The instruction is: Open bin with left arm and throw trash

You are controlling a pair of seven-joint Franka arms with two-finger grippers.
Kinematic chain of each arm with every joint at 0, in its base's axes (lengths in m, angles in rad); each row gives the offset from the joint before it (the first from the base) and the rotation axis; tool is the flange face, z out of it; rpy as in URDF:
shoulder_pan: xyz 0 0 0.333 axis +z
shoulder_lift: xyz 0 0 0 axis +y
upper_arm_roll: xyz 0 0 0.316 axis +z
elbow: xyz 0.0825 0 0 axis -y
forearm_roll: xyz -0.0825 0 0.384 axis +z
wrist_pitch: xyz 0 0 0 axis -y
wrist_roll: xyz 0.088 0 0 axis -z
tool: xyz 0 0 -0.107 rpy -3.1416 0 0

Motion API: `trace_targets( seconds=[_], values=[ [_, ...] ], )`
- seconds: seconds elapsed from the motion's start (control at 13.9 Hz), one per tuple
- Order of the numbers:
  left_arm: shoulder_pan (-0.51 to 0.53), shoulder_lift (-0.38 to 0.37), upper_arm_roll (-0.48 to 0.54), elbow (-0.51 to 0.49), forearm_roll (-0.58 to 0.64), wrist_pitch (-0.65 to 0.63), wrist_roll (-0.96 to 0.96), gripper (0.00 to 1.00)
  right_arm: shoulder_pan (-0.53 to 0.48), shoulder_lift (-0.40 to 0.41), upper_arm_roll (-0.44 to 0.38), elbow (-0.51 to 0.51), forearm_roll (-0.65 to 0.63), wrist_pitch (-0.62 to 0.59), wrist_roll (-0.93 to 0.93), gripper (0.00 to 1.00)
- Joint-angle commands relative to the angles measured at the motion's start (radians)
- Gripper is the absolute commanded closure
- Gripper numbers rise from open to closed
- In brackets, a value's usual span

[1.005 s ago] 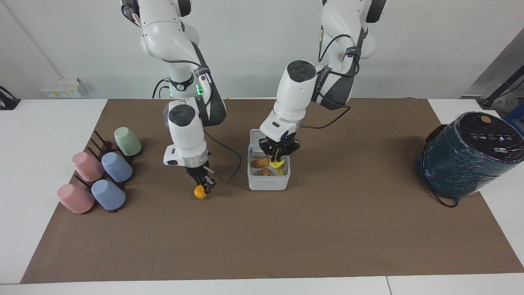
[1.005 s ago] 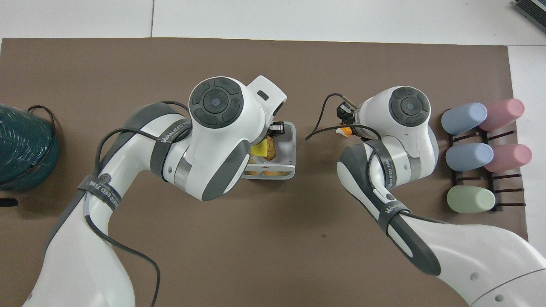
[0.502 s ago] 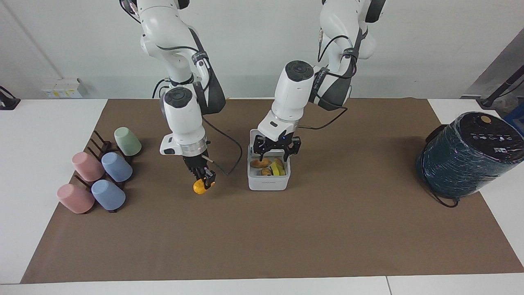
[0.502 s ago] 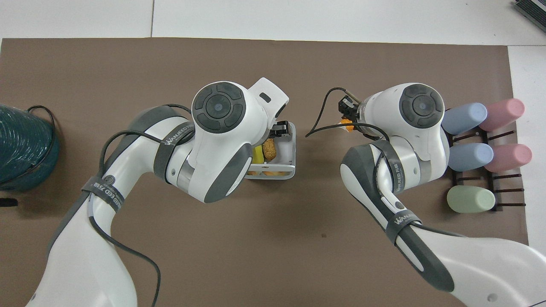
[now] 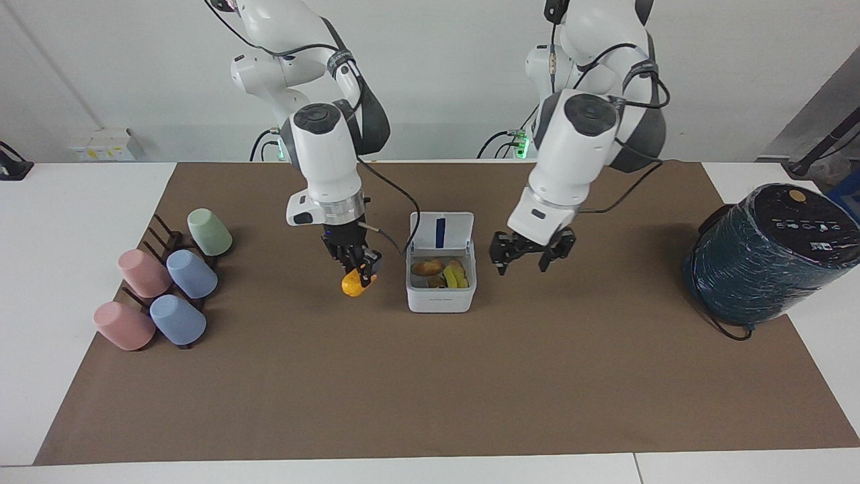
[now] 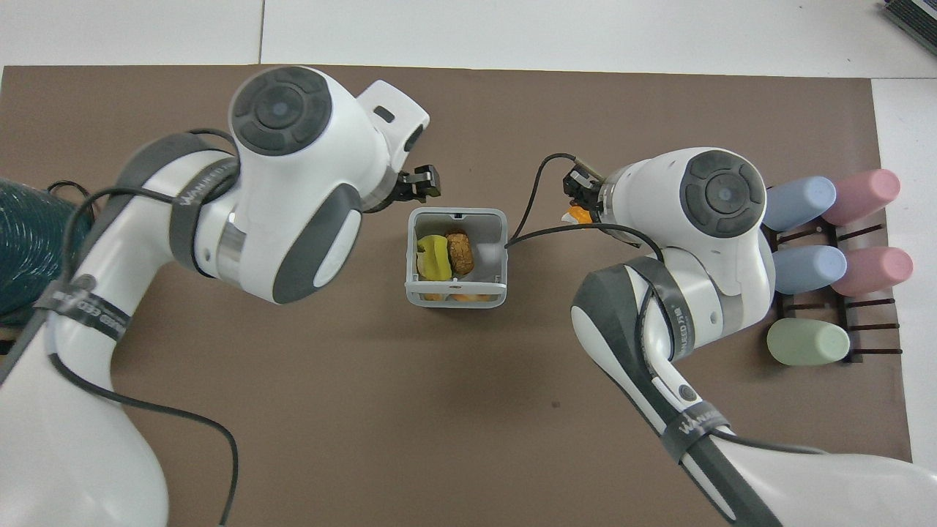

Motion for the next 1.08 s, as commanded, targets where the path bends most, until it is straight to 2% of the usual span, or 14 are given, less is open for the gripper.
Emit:
trace_targets(
  seconds=[0.0, 0.14, 0.43, 0.57, 0.65, 0.79, 0.86, 1.0],
  values=[
    [0.092, 0.001, -0.01, 0.062, 0.077, -0.104, 0.141, 0.13, 0.037, 0.006, 0.003, 0.052, 0.004, -0.049, 0.039, 1.0],
    [0.141, -0.002, -0.002, 0.069, 0.091, -0.162, 0.231, 0.13, 0.077, 0.009, 0.003, 0.052, -0.004, -0.052, 0.096, 1.0],
    [0.203, -0.018, -0.005, 0.1, 0.092, -0.246, 0.275, 0.12, 0.14, 0.066, 0.003, 0.109, -0.012, -0.051, 0.186, 1.0],
    [0.206, -0.018, -0.002, 0.16, 0.091, -0.32, 0.317, 0.12, 0.169, 0.09, 0.003, 0.126, -0.012, -0.048, 0.206, 0.94],
    [0.206, -0.019, -0.002, 0.172, 0.091, -0.337, 0.317, 0.12, 0.169, 0.098, 0.003, 0.138, -0.013, -0.048, 0.207, 0.85],
    [0.203, -0.027, -0.01, 0.169, 0.079, -0.33, 0.317, 0.12, 0.171, 0.098, 0.003, 0.141, -0.012, -0.051, 0.207, 0.08],
    [0.201, -0.036, -0.01, 0.165, 0.063, -0.32, 0.317, 0.12, 0.171, 0.098, 0.003, 0.141, -0.012, -0.051, 0.207, 0.0],
    [0.203, -0.048, -0.005, 0.163, 0.025, -0.297, 0.317, 0.12, 0.172, 0.098, 0.003, 0.141, -0.021, -0.054, 0.207, 0.0]
  ],
)
